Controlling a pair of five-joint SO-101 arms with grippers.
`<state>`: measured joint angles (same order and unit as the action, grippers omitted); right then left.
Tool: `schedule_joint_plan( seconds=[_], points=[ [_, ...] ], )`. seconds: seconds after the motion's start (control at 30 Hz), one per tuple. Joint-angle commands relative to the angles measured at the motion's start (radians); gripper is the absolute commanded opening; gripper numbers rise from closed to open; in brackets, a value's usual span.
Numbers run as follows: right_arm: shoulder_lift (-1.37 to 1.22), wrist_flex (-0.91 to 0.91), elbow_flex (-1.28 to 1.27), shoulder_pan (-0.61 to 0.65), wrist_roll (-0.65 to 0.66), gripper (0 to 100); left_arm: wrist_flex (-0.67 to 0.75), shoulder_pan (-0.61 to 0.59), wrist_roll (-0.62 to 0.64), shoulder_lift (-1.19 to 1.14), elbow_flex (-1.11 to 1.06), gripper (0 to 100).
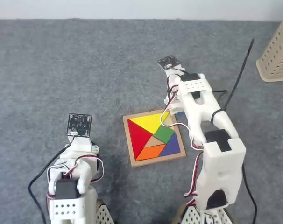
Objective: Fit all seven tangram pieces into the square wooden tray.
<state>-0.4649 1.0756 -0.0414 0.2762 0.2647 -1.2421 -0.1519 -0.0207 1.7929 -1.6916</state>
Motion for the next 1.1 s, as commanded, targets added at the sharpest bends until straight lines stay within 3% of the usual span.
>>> schedule_joint_plan(
  seconds=[0.0,0.23,0.63,0.83,1.07],
  points=[
    [0.005,0.027,0.005,0.022,0.015,18.0,-0.006,-0.002,0.006,0.006,0.005,1],
    [0.008,0.028,0.002,0.016,-0.023,2.0,-0.006,-0.002,0.006,0.006,0.005,1],
    [0.113,0.093,-0.035,-0.044,-0.08,0.6,-0.006,-0.002,0.006,0.006,0.005,1],
    [0.329,0.015,-0.238,-0.028,-0.08,0.6,-0.006,-0.002,0.006,0.006,0.005,1],
    [0.584,-0.102,-0.483,0.074,-0.084,0.6,-0.006,-0.002,0.006,0.006,0.005,1]
  ],
)
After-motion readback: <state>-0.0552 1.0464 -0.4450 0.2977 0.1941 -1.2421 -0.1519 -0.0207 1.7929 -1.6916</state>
